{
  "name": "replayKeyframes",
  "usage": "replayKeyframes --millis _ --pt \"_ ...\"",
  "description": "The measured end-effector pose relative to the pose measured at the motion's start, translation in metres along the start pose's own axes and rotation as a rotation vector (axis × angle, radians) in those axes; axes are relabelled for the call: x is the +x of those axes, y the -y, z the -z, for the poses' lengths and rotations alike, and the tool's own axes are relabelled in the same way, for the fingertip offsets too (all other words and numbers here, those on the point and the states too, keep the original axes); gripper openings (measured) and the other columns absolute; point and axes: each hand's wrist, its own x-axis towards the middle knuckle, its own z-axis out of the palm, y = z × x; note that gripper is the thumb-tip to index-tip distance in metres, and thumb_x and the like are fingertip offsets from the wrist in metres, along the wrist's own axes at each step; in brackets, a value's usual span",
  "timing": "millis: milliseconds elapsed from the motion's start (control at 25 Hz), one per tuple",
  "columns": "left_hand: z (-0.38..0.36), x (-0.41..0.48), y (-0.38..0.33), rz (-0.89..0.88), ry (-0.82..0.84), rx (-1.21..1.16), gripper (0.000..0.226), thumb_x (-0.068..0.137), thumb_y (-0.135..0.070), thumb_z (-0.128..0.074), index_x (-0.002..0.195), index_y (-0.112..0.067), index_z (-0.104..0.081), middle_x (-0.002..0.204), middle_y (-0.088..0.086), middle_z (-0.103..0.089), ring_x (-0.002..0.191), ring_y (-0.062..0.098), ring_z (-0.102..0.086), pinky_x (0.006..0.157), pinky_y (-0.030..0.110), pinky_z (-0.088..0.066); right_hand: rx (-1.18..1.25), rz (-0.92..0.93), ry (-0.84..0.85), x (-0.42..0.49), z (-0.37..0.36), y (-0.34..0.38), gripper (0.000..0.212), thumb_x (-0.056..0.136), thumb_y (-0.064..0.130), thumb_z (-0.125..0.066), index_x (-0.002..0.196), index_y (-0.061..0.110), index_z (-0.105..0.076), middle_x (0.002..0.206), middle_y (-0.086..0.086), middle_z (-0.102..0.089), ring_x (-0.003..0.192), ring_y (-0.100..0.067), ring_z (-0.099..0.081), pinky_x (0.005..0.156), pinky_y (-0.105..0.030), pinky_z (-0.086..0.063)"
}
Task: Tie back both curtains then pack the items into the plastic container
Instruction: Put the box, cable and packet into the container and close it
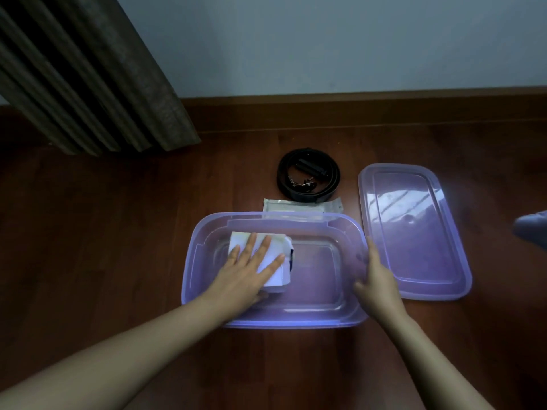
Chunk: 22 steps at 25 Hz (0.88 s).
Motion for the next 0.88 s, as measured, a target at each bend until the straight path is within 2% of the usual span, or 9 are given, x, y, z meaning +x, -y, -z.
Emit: replayKeyframes --millis 80,200,280,400,560,600,680,800,880 --pt "-0.002 -0.006 0.018 0.022 -0.041 0.009 0.118 0.044 -0.052 -0.087 0.142 -0.021 -0.029 0.133 0.022 -0.054 0.119 0.046 -0.052 0.08 0.055 -0.051 0.077 -0.018 -0.001 0.002 -0.004 -0.003 0.095 0.069 -0.007 -0.046 0.149 0.028 -0.01 0.111 -0.02 -0.065 0.09 -0.039 -0.062 0.071 -0.038 -0.048" --pt "-0.011 -0.017 0.039 -0.001 -0.04 0.082 0.124 0.055 -0.053 -0.083 0.149 -0.023 -0.008 0.141 0.023 -0.045 0.135 0.045 -0.031 0.088 0.056 -0.047 0.11 -0.035 -0.013 0.004 -0.007 -0.006 0.094 0.069 -0.007 -0.046 0.149 0.028 -0.009 0.111 -0.018 -0.066 0.091 -0.038 -0.062 0.075 -0.04 -0.05" --pt "-0.009 -0.018 0.043 -0.018 -0.036 0.079 0.11 0.062 -0.062 -0.073 0.148 -0.024 -0.016 0.146 0.022 -0.038 0.139 0.043 -0.02 0.095 0.06 -0.041 0.117 -0.044 -0.009 0.004 -0.008 -0.005 0.094 0.07 -0.007 -0.046 0.149 0.027 -0.01 0.112 -0.017 -0.066 0.091 -0.037 -0.062 0.073 -0.039 -0.049" --pt "0.015 -0.015 0.034 -0.051 -0.203 -0.068 0.086 0.076 -0.076 -0.039 0.144 -0.023 -0.031 0.152 0.013 -0.027 0.143 0.034 -0.014 0.104 0.063 -0.025 0.146 -0.037 -0.021 0.001 -0.008 -0.004 0.092 0.07 -0.008 -0.046 0.149 0.025 -0.012 0.108 -0.018 -0.066 0.083 -0.035 -0.06 0.068 -0.036 -0.046" --pt "0.063 0.038 0.032 0.067 -0.505 -0.508 0.047 0.091 -0.043 -0.042 0.123 -0.01 -0.055 0.138 0.013 -0.05 0.124 0.023 -0.044 0.099 0.038 -0.04 0.158 -0.031 -0.059 0.001 -0.007 -0.004 0.091 0.07 -0.009 -0.045 0.149 0.027 -0.016 0.098 -0.017 -0.066 0.076 -0.035 -0.057 0.061 -0.032 -0.036" --pt "0.071 0.063 0.036 0.086 -0.472 -0.537 0.042 0.09 -0.035 -0.046 0.122 -0.009 -0.056 0.135 0.012 -0.052 0.12 0.024 -0.046 0.098 0.038 -0.043 0.148 -0.029 -0.061 0.001 -0.007 -0.004 0.091 0.069 -0.009 -0.045 0.149 0.027 -0.017 0.096 -0.017 -0.065 0.077 -0.035 -0.057 0.06 -0.032 -0.034" --pt "0.077 0.115 0.049 0.06 -0.232 -0.501 0.051 0.089 -0.029 -0.055 0.135 -0.01 -0.045 0.139 0.01 -0.047 0.125 0.024 -0.041 0.104 0.04 -0.039 0.148 -0.018 -0.066 -0.001 -0.007 -0.002 0.091 0.069 -0.009 -0.045 0.149 0.027 -0.018 0.1 -0.017 -0.066 0.082 -0.038 -0.06 0.06 -0.032 -0.034" --pt "0.07 0.179 0.055 0.057 0.188 -0.414 0.088 0.082 -0.044 -0.066 0.148 -0.011 -0.018 0.151 0.011 -0.031 0.138 0.026 -0.026 0.111 0.037 -0.028 0.14 -0.019 -0.077 0.0 -0.007 -0.002 0.09 0.07 -0.008 -0.045 0.148 0.027 -0.017 0.087 -0.013 -0.063 0.072 -0.034 -0.055 0.056 -0.033 -0.033" --pt "0.057 0.202 0.046 0.027 0.245 -0.348 0.091 0.076 -0.05 -0.069 0.146 -0.011 -0.024 0.148 0.013 -0.035 0.134 0.03 -0.033 0.107 0.037 -0.031 0.14 -0.019 -0.08 0.0 -0.006 -0.001 0.09 0.071 -0.007 -0.046 0.148 0.029 -0.016 0.083 -0.011 -0.06 0.068 -0.031 -0.051 0.052 -0.033 -0.03"
